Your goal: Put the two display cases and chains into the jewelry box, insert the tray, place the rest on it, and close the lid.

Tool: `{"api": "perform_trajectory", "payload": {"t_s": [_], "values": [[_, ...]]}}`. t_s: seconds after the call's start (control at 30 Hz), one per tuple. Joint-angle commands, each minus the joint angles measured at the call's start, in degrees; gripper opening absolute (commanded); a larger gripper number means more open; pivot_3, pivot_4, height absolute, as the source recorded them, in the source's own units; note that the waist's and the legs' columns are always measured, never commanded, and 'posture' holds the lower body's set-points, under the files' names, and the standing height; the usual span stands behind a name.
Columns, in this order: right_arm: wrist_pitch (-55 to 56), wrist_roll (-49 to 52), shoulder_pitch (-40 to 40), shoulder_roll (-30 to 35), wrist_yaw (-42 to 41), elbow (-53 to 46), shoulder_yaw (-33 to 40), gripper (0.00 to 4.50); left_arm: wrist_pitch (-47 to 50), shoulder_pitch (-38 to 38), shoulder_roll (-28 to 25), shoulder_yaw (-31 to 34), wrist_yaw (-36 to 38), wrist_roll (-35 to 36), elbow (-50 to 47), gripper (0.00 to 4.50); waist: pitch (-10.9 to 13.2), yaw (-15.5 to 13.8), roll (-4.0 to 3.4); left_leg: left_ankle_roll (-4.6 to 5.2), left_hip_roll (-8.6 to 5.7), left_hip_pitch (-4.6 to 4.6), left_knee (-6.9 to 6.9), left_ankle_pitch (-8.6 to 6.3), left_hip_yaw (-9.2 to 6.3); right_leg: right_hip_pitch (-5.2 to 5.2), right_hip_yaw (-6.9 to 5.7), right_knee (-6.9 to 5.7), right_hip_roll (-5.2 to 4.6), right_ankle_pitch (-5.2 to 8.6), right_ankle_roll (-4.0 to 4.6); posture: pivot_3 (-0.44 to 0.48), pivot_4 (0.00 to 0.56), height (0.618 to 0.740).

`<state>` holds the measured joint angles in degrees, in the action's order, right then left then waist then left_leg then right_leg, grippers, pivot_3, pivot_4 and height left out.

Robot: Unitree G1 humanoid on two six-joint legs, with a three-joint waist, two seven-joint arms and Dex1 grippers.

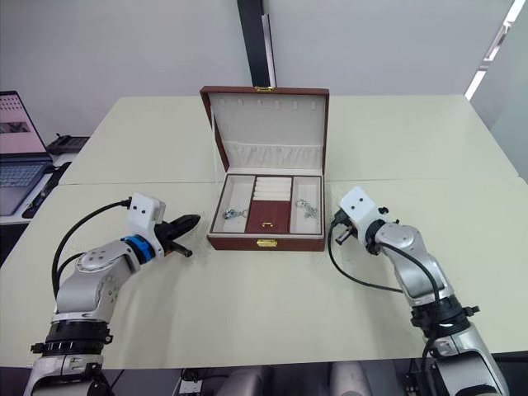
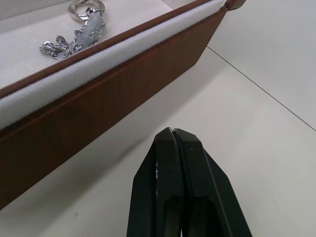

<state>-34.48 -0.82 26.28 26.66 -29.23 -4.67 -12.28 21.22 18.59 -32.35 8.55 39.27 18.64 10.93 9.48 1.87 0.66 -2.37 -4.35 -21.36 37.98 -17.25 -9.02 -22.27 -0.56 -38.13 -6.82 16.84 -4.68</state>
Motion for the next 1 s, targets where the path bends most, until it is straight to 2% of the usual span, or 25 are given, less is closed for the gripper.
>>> {"api": "perform_trajectory", "payload": {"t_s": [0.03,0.4,0.73,1.0], "values": [[0.9,0.0,1.6,-0.7,-0.9,-0.9,-0.2,0.02,0.7,1.1,0.4,-1.2,1.3,0.4,-1.7,0.00,0.0,0.0,0.00,0.00,0.00,0.00,0.00,0.00,0.00,0.00,0.00,0.00,0.00,0.00,0.00,0.000,0.150,0.740],[0.4,0.4,1.9,-2.5,-3.0,-1.6,-0.7,0.02,3.3,2.6,1.9,-3.0,2.4,0.9,-3.1,0.00,0.0,0.0,0.00,0.00,-0.01,-0.01,0.01,0.00,-0.01,0.00,0.00,-0.01,0.00,0.00,0.00,0.000,0.150,0.740],[-0.3,1.8,0.8,-2.4,-5.9,-3.4,-1.2,0.02,10.3,0.7,1.4,-4.7,6.9,4.4,-11.5,0.00,0.0,0.1,0.00,0.00,0.00,-0.04,0.02,0.00,-0.03,-0.01,0.00,0.00,-0.01,0.00,0.00,0.000,0.150,0.740],[-2.3,4.5,-2.5,-0.2,-11.4,-9.3,-1.1,0.02,15.0,-2.3,-0.3,-4.7,9.8,5.9,-16.5,0.00,0.0,0.0,0.00,0.00,0.00,-0.05,0.01,0.00,-0.06,-0.01,-0.03,0.00,-0.01,0.00,0.00,0.000,0.150,0.740]]}}
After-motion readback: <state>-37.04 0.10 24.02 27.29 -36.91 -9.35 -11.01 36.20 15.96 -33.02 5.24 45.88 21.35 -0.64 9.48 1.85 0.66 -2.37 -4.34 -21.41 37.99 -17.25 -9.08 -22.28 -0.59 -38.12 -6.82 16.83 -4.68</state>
